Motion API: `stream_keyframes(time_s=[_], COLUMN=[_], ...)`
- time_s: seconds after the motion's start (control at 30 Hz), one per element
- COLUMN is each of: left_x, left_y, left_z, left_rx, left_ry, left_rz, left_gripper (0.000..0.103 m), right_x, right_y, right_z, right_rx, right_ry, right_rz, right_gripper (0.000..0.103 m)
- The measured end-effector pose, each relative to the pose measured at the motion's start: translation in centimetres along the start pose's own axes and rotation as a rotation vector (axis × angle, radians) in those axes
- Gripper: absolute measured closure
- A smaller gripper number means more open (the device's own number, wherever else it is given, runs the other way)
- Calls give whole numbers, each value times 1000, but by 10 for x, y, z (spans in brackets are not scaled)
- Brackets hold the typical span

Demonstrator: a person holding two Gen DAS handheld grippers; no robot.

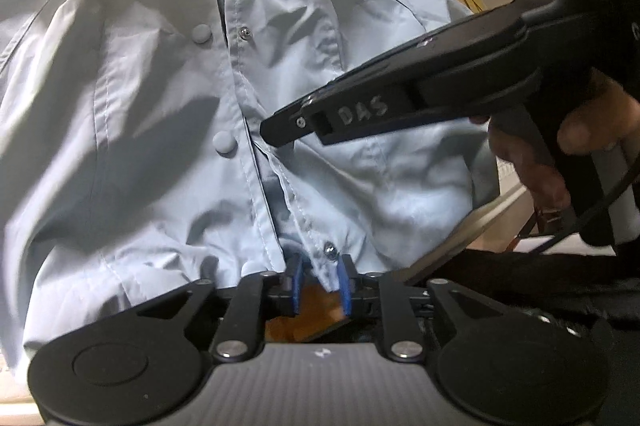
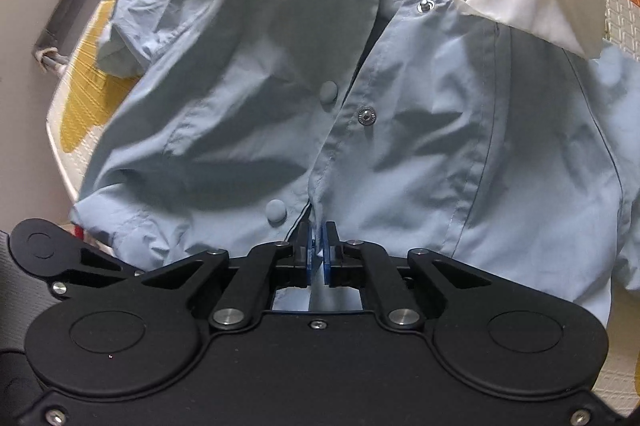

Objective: Fold clothes

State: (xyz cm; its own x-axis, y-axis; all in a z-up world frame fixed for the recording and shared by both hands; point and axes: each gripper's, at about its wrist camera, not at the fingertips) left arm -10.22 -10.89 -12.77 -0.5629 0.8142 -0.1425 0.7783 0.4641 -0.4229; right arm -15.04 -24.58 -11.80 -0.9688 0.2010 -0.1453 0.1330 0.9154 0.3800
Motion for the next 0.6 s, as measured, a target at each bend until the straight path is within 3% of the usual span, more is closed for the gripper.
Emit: stream_keyframes(time_s=[0.2,0.5,0.6], left_x=[-3,-4,-11], left_y=[-8,-24,-21], left_z=[-19,-50,-48], left_rx=[-20,13,33], left_ry=[-28,-105,-141], left_rz=[56,127,93], left_gripper=[56,49,46], right_x=[-5,-23,-31], right_y=[-6,-10,-11], right_z=[-28,-65,-71], right_rx=[-28,9,33], right_ry=[-61,-156,-176], right_rz=[29,38,34], right_gripper=[84,85,88])
Point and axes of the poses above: each gripper's, at about its wrist camera, not at the fingertips, and z roughly the way its jaws point, y to its left, x to its underside, and after that the axes turned 4 degrees about -x, right-handed
